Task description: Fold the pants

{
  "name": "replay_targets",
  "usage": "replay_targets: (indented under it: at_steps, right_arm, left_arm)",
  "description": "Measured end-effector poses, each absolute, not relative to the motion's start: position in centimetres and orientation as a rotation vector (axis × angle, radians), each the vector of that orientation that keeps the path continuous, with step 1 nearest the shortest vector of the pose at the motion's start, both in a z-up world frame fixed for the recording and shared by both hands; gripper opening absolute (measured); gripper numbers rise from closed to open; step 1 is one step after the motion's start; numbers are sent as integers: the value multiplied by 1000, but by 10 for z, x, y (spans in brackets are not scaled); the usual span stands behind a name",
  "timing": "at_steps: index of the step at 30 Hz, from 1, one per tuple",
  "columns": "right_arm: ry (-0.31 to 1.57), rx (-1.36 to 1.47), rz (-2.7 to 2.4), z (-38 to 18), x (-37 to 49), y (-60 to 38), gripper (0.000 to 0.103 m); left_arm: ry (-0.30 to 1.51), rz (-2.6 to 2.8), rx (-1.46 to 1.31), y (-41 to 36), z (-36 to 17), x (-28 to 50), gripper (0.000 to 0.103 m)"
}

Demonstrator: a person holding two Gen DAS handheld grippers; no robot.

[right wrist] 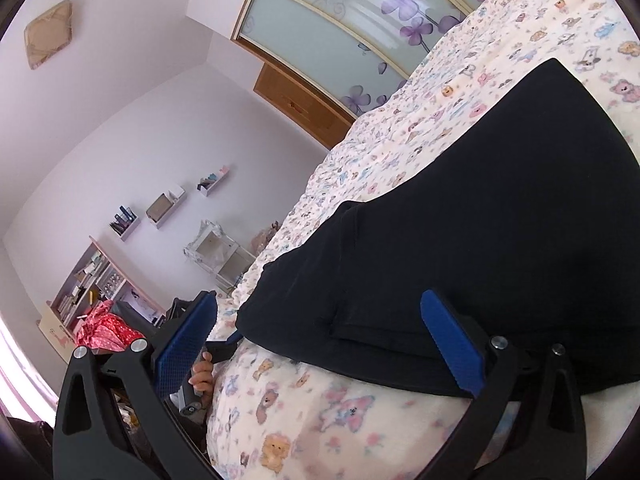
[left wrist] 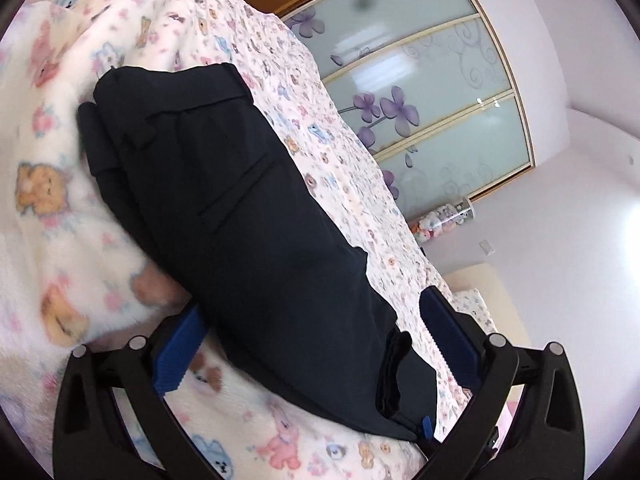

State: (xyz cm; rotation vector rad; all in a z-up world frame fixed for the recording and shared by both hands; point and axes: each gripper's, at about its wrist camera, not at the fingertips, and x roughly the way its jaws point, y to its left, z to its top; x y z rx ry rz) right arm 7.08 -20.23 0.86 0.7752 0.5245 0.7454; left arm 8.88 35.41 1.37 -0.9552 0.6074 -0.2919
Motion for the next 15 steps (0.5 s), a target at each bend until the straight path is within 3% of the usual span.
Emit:
replay_targets:
  at_steps: [12, 15]
  right_arm:
    - [523, 798, 756, 6, 72, -204, 102]
    - [519, 801, 761, 5, 72, -203, 102]
  left_arm:
    - [628, -234, -779, 327, 59, 97, 101]
    - [721, -181, -857, 340, 32, 114, 101]
